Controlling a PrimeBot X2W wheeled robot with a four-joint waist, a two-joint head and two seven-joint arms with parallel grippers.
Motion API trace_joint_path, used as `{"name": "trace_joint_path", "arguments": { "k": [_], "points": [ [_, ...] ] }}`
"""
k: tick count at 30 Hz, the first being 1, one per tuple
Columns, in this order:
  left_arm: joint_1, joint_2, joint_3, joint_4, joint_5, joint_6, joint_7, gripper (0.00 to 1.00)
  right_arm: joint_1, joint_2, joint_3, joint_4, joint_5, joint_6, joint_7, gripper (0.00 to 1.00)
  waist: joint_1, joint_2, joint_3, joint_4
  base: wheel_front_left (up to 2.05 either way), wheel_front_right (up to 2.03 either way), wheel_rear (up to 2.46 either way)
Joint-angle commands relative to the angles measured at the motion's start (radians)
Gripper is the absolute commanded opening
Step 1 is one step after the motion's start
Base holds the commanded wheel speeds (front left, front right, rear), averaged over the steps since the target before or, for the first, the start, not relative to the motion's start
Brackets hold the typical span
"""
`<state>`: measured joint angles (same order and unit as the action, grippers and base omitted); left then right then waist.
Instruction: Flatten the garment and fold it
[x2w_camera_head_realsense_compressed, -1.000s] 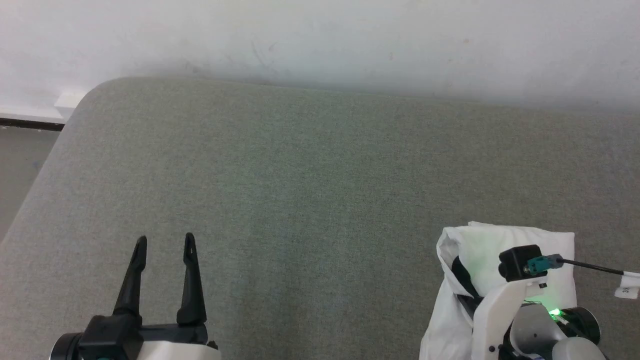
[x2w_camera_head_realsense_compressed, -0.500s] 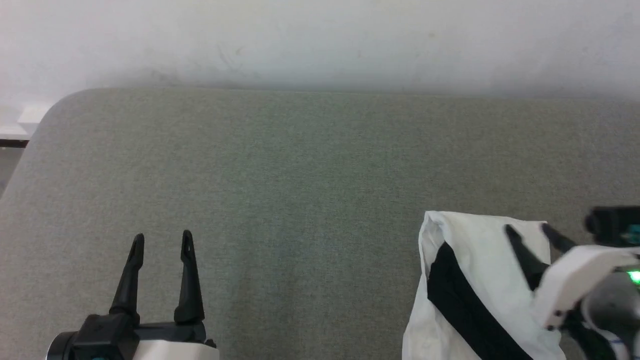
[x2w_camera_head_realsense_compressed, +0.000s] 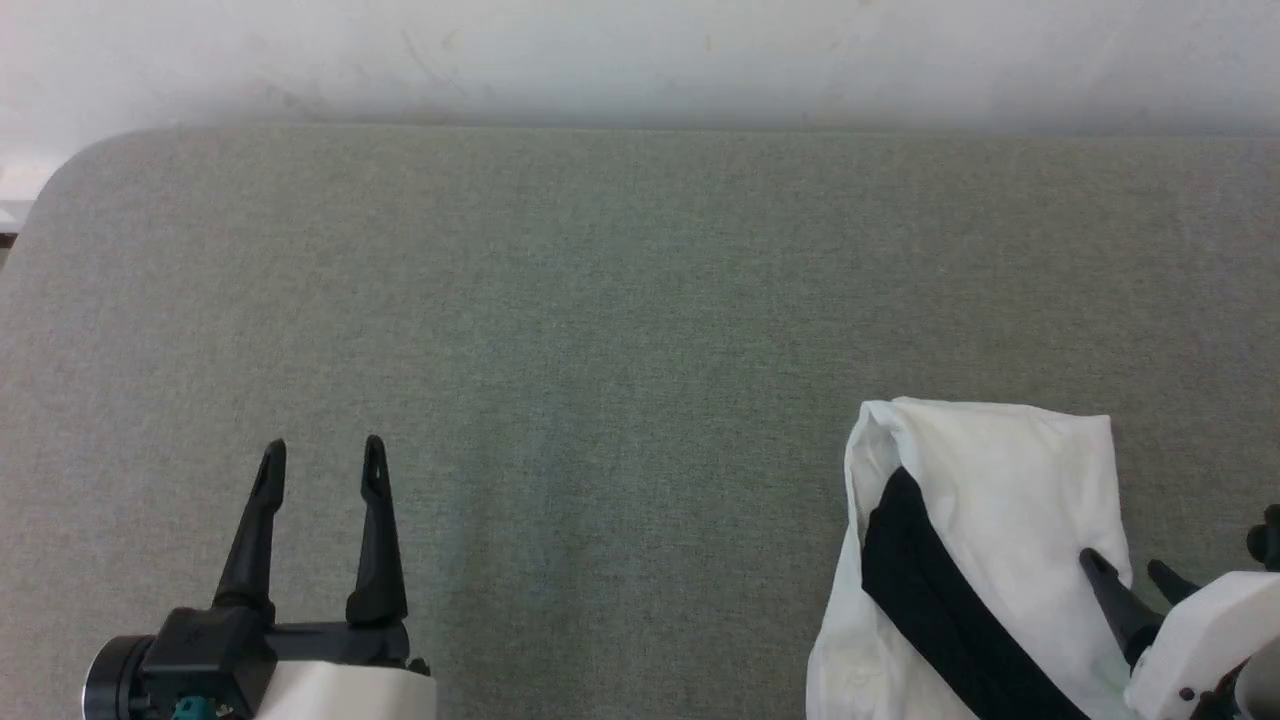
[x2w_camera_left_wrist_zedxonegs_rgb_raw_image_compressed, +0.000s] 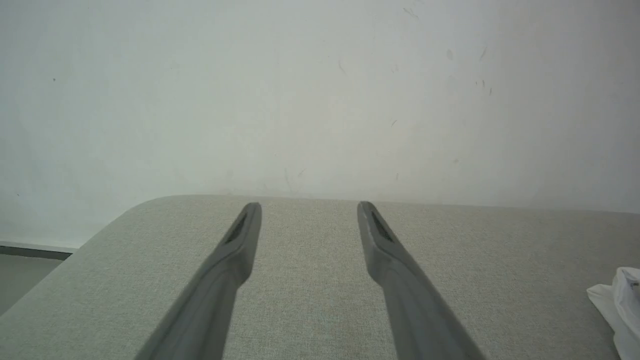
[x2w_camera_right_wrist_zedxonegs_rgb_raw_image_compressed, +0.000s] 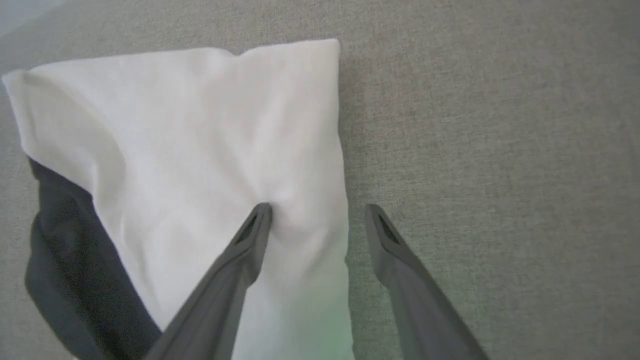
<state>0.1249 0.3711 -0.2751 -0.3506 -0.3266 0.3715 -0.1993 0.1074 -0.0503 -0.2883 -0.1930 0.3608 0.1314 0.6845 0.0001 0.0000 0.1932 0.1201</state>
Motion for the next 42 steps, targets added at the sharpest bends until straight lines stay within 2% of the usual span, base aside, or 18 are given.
{"name": "trace_joint_path", "arguments": {
  "k": [1, 12, 13, 14, 15, 16, 17, 23, 26, 34, 38, 42],
  "points": [
    [-0.015, 0.005, -0.001, -0.006, 0.009, 0.000, 0.005, 1.00, -0.013, 0.000, 0.000, 0.019, -0.002, -0.001, -0.006, 1.00, -0.0001, 0.0000, 0.017, 0.016, 0.00, 0.00, 0.00],
    [-0.030, 0.011, -0.013, -0.010, 0.013, 0.000, 0.024, 1.00, -0.085, 0.000, 0.012, 0.226, 0.051, -0.001, 0.014, 1.00, -0.0001, 0.0000, 0.038, 0.033, 0.00, 0.00, 0.00],
    [-0.032, 0.011, -0.015, -0.009, 0.012, -0.001, 0.025, 1.00, -0.092, 0.000, 0.009, 0.247, 0.054, -0.001, 0.016, 0.82, -0.0001, 0.0000, 0.036, 0.033, 0.00, 0.00, 0.00],
    [-0.035, 0.010, -0.017, -0.008, 0.011, -0.003, 0.026, 1.00, -0.099, 0.000, 0.008, 0.264, 0.050, -0.001, 0.013, 0.47, -0.0001, 0.0000, 0.034, 0.032, 0.00, 0.00, 0.00],
    [-0.038, 0.009, -0.020, -0.007, 0.010, -0.004, 0.027, 1.00, -0.106, 0.000, 0.007, 0.278, 0.043, -0.001, 0.004, 0.33, -0.0001, 0.0000, 0.028, 0.031, 0.00, 0.00, 0.00],
    [-0.039, 0.008, -0.022, -0.004, 0.009, -0.006, 0.028, 1.00, -0.111, 0.000, 0.008, 0.290, 0.034, -0.001, -0.006, 0.08, -0.0001, 0.0000, 0.022, 0.030, 0.00, 0.00, 0.00],
    [-0.039, 0.008, -0.024, -0.001, 0.008, -0.007, 0.029, 1.00, -0.115, 0.000, 0.018, 0.295, 0.019, -0.001, -0.016, 0.00, -0.0001, 0.0000, 0.012, 0.028, 0.00, 0.00, 0.00],
    [-0.021, 0.019, -0.023, -0.002, 0.008, -0.004, 0.035, 1.00, -0.180, -0.004, 0.090, 0.215, -0.084, -0.001, -0.039, 0.00, -0.0001, 0.0000, -0.032, -0.015, 0.00, 0.00, 0.00],
    [-0.016, 0.024, -0.021, -0.014, 0.009, 0.000, 0.039, 1.00, -0.232, -0.038, 0.107, 0.160, -0.110, -0.001, -0.016, 0.00, -0.0001, 0.0000, -0.039, -0.045, 0.00, 0.00, 0.00],
    [-0.050, 0.040, -0.009, -0.053, 0.015, -0.001, 0.048, 1.00, -0.369, -0.235, 0.155, 0.086, -0.124, -0.001, 0.112, 0.00, -0.0001, 0.0000, 0.045, -0.110, 0.00, 0.00, 0.00],
    [-0.093, 0.054, 0.004, -0.080, 0.023, -0.005, 0.053, 1.00, -0.411, -0.380, 0.176, 0.073, -0.122, -0.001, 0.143, 0.00, -0.0001, 0.0000, 0.127, -0.130, 0.00, 0.00, 0.00],
    [-0.154, 0.073, 0.020, -0.106, 0.034, -0.014, 0.060, 1.00, -0.433, -0.528, 0.183, 0.076, -0.132, -0.001, 0.122, 0.00, -0.0001, 0.0000, 0.205, -0.141, 0.00, 0.00, 0.00]
  ]
}}
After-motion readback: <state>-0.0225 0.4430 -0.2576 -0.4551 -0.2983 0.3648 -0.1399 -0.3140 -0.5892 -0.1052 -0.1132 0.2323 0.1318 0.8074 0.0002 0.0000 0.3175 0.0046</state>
